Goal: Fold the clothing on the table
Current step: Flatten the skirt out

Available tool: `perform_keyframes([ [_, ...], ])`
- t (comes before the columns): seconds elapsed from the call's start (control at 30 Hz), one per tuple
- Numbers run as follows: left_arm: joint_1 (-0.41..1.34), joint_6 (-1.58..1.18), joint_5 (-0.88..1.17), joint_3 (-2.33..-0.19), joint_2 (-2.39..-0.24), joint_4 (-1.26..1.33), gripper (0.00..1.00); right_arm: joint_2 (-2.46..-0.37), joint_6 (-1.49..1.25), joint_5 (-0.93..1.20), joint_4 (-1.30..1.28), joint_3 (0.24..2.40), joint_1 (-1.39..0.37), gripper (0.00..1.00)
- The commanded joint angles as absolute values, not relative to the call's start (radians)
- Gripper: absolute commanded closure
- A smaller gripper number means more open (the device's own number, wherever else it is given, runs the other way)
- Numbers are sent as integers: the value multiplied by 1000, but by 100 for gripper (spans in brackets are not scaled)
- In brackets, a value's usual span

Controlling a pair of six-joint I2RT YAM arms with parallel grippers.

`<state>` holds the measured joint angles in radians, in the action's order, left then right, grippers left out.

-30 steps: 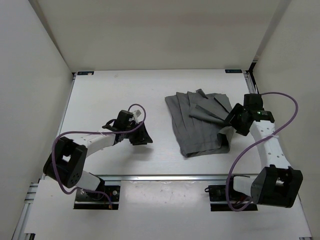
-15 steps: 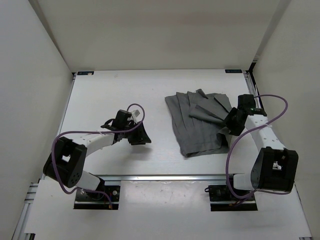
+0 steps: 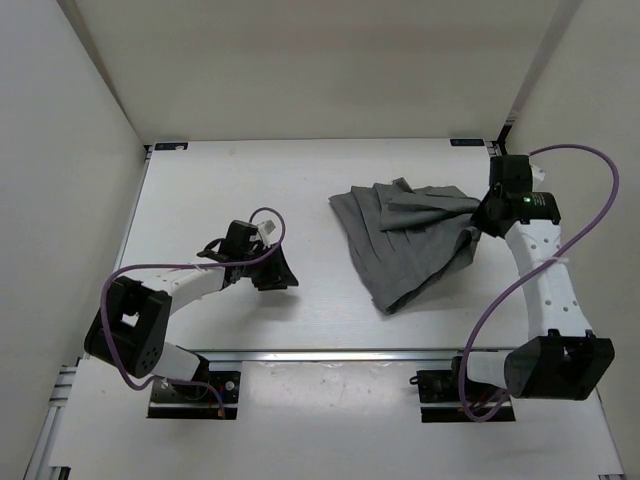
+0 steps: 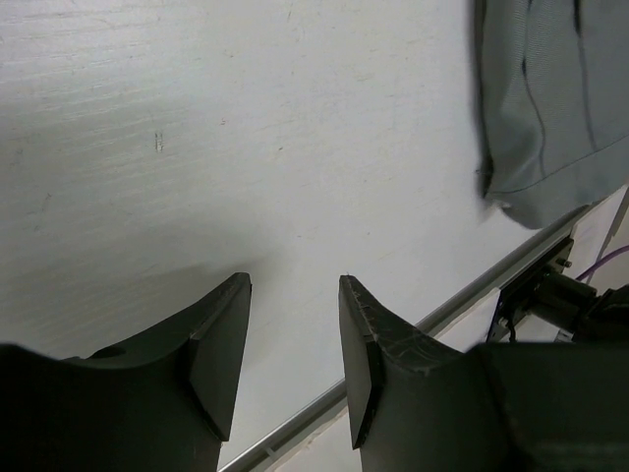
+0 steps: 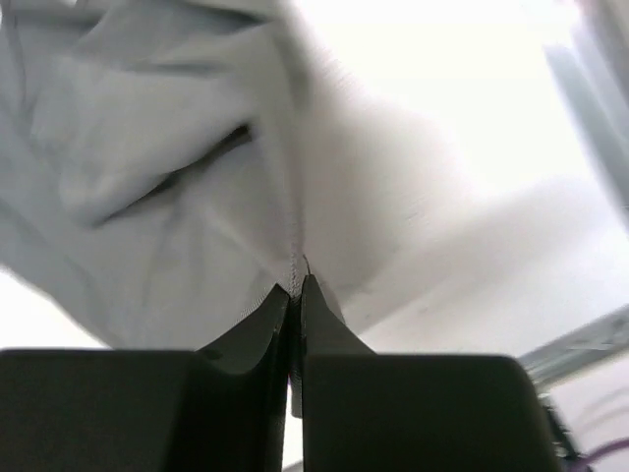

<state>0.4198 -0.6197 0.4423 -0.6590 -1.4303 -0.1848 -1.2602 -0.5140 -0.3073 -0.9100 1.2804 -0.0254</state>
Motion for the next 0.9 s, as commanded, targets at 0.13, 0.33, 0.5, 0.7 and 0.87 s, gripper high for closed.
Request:
perform_keyframes([
  [0.13,407,-554,433,-672,-1414,-296,48,-1452,-439,-474,-996,1304,-81,100],
  [0.33,402,-535,423,-695,-1448,-357,50,-1803,-413,-346,-960,1587,-337,100],
  [0.5,405,-548,416,-712,-1437,-365,49,-1881,-322,24,-842,1989,-460,100],
  [0.7,407,-557,405,-732,-1437,-368,49,-1537,-454,435,-383,1832,-287,100],
  [0.87,446,-583,413,-730,-1466,-348,50,-1250,-561,530,-192,1300,-37,100],
])
